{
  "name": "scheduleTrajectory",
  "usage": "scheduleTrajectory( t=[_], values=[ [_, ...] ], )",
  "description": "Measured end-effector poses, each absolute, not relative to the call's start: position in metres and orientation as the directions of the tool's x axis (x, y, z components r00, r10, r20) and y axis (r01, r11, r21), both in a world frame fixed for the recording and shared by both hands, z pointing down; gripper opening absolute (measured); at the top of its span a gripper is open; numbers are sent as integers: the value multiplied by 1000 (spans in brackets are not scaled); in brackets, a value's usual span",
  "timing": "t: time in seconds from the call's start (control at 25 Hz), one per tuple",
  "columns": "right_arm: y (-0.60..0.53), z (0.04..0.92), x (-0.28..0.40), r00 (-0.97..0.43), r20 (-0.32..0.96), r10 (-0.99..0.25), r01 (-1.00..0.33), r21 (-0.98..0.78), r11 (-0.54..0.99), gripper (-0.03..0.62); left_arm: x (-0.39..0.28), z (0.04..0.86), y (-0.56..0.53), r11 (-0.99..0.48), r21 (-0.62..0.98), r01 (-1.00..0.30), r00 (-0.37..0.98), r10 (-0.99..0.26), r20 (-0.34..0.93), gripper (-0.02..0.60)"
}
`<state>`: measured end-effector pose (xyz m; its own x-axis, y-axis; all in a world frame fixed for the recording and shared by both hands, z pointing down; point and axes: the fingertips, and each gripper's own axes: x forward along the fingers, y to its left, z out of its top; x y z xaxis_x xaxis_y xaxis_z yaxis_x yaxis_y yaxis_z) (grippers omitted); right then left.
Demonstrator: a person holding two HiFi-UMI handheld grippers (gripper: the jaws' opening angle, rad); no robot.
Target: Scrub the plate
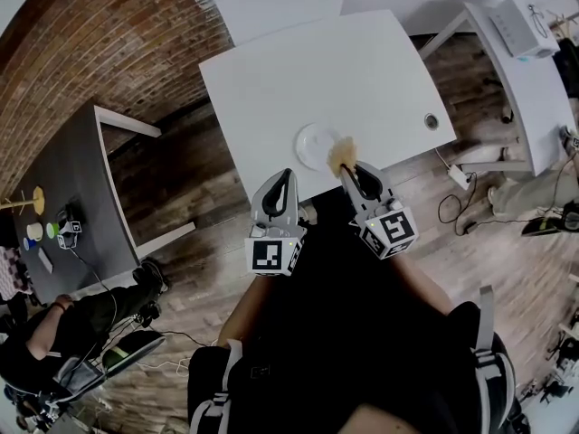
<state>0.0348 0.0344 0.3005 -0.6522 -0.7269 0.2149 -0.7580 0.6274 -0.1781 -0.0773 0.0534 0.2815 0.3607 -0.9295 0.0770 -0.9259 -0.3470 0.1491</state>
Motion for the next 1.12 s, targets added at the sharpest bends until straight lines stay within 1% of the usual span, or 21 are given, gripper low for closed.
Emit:
scheduleTrajectory(
  t=[0.36, 0.56, 0.72, 1.12],
  values=[
    [35, 294, 27, -670, 185, -719, -742, -161, 650, 44, -86, 276, 56, -328, 119, -937, 336, -940, 55, 2],
    [34, 296, 28, -663, 197, -722, -748, -154, 645, 44, -85, 278, 58, -328, 118, -937, 337, -939, 66, 2],
    [37, 297, 26, -668, 202, -716, -744, -154, 651, 44, -86, 274, 59, -321, 134, -937, 330, -943, 46, 2],
    [38, 298, 26, -661, 209, -721, -750, -153, 644, 44, -89, 283, 63, -325, 132, -936, 336, -939, 72, 2]
  ],
)
